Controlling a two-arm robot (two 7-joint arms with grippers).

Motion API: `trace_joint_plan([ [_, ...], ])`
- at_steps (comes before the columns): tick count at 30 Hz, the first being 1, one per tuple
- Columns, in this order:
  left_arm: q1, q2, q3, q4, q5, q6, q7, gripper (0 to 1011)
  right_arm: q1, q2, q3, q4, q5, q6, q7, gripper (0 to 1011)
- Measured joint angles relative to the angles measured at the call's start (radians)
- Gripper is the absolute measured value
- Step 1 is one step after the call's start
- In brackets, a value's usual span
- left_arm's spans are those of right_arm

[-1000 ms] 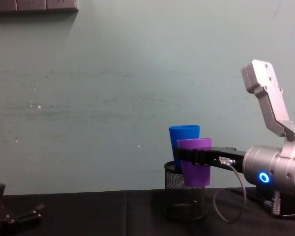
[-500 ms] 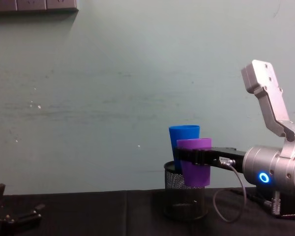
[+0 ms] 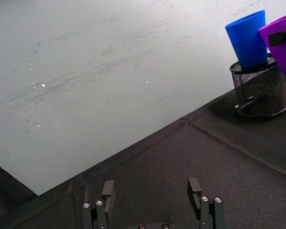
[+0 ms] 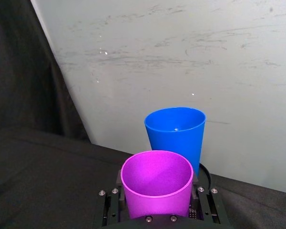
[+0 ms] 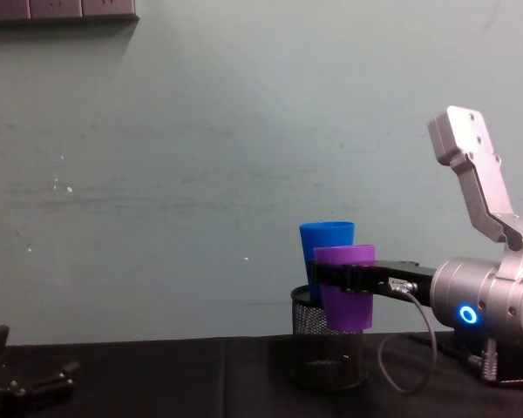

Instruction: Pick up one cup with a gripper and tap it against the other cup.

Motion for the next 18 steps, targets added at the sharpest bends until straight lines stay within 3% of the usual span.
trace_joint_plan([
  [18, 0.000, 0.000, 0.000, 0.000, 0.000, 0.000, 0.000, 1000, 0.000, 0.000, 0.000, 0.000, 0.000, 0.000, 0.000, 733],
])
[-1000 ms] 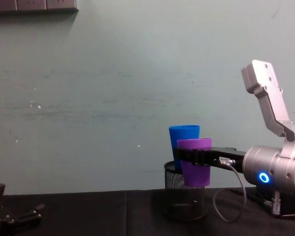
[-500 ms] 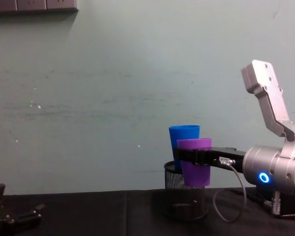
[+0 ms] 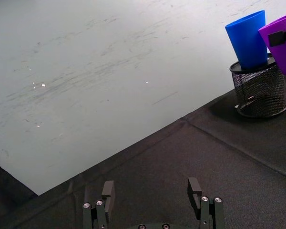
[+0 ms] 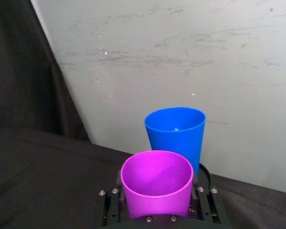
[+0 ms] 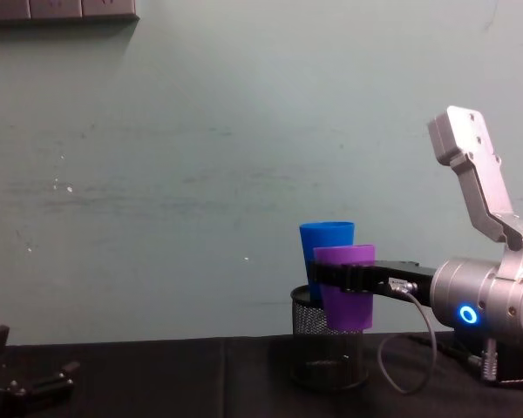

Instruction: Pick up one cup with a gripper and tap it against the other cup.

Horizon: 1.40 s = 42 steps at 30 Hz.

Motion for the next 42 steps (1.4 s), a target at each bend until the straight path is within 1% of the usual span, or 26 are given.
trace_joint_plan([
  [42, 0.000, 0.000, 0.000, 0.000, 0.000, 0.000, 0.000, 1000, 0.000, 0.000, 0.000, 0.000, 0.000, 0.000, 0.000, 733],
])
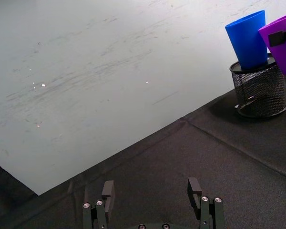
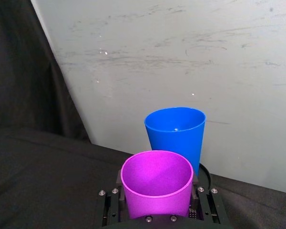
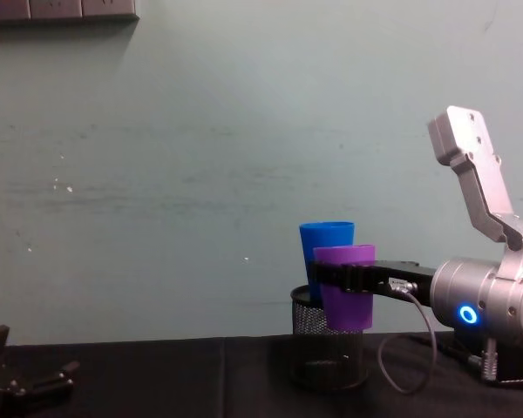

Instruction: Pick up one cup with a gripper and tap it against the other cup.

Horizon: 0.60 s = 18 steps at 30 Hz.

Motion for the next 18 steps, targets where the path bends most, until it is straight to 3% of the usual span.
trace_joint_plan([
  [18, 0.000, 0.000, 0.000, 0.000, 0.000, 0.000, 0.000, 1000, 0.000, 0.000, 0.000, 0.000, 0.000, 0.000, 0.000, 733],
])
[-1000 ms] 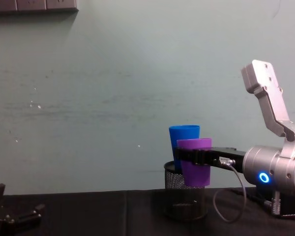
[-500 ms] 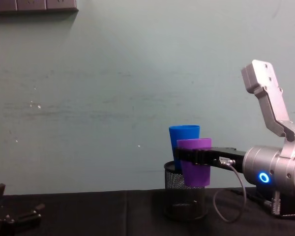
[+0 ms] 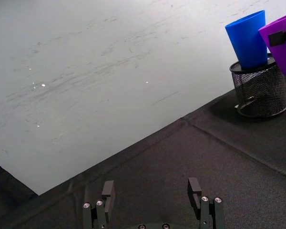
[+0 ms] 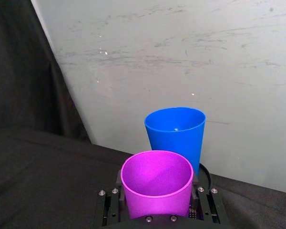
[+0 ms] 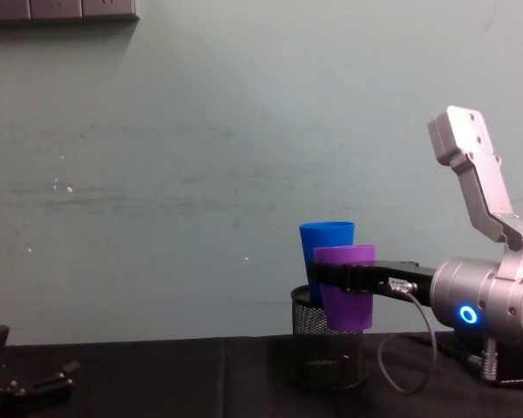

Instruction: Pick up one cup with a gripper and tap it against the other cup.

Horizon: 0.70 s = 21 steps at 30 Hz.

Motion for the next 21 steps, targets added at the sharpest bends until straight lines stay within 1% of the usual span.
trace_joint_plan([
  [21, 0.000, 0.000, 0.000, 0.000, 0.000, 0.000, 0.000, 1000, 0.000, 0.000, 0.000, 0.000, 0.000, 0.000, 0.000, 733],
])
